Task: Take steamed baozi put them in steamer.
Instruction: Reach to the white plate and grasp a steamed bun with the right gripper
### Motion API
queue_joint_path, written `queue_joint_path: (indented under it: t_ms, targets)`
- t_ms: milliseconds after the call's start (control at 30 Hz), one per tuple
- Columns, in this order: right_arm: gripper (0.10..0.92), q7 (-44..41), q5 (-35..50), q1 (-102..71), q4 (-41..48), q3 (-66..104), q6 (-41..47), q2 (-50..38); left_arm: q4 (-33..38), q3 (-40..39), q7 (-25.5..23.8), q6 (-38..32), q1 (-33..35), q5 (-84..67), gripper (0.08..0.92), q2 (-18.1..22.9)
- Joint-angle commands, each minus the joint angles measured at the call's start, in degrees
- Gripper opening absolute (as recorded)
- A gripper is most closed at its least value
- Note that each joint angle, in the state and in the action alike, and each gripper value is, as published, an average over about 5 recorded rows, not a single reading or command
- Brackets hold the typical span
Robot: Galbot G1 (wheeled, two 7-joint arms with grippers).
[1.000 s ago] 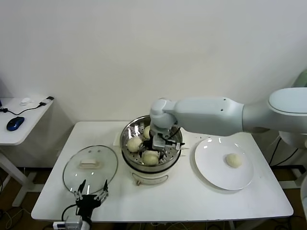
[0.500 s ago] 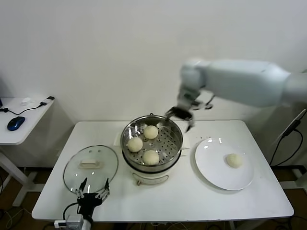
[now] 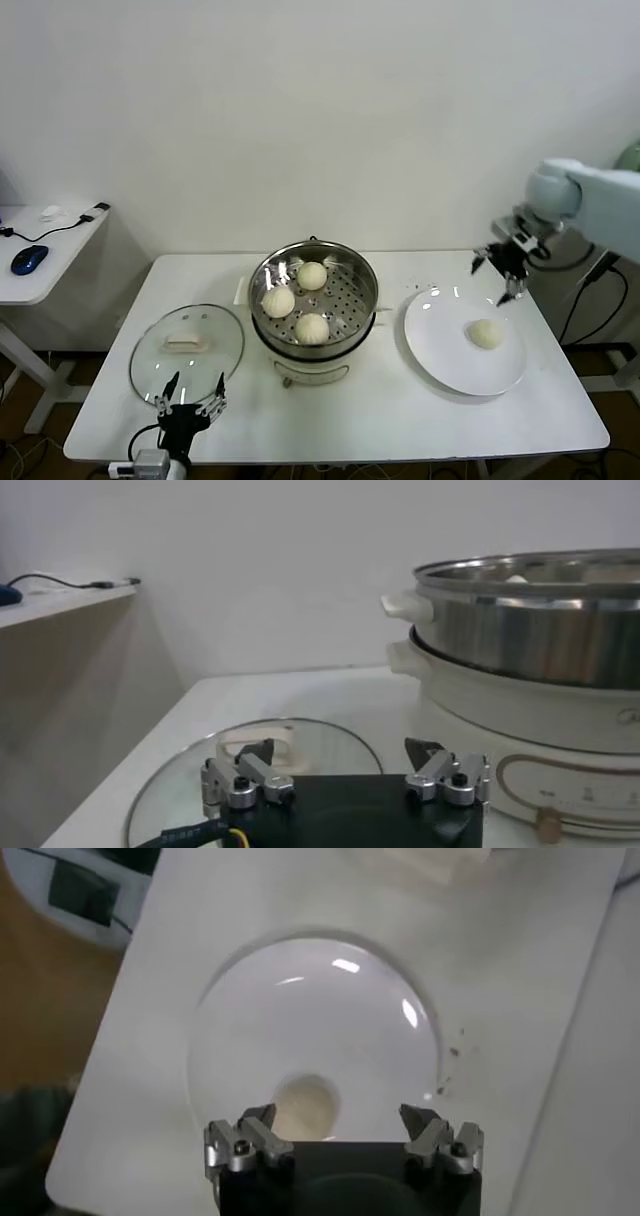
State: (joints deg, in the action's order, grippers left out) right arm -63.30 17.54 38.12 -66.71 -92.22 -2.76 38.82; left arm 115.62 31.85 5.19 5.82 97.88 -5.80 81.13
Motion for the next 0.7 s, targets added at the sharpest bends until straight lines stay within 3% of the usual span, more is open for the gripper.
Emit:
queue_joint_path:
  t_ms: [33,433,700]
  targets:
    - [0.823,3.1,-6.7,-20.6,8.1,14.8,7.9,-5.3,-0.1,0.0,0.1,0.4,-0.3,0.2,0.823,-0.1]
    - [0.823,6.1,-10.2,-31.9,16.5,28.2,7.8,0.8,0.4,0.0,0.0,-0.3,0.3,-0.1,0.823,0.4]
    - [0.823,6.4,-9.8,-31.8,19.0,28.8,7.7,5.4,0.0,0.0,0.1,-0.4,0.4,0.1,0.823,0.3]
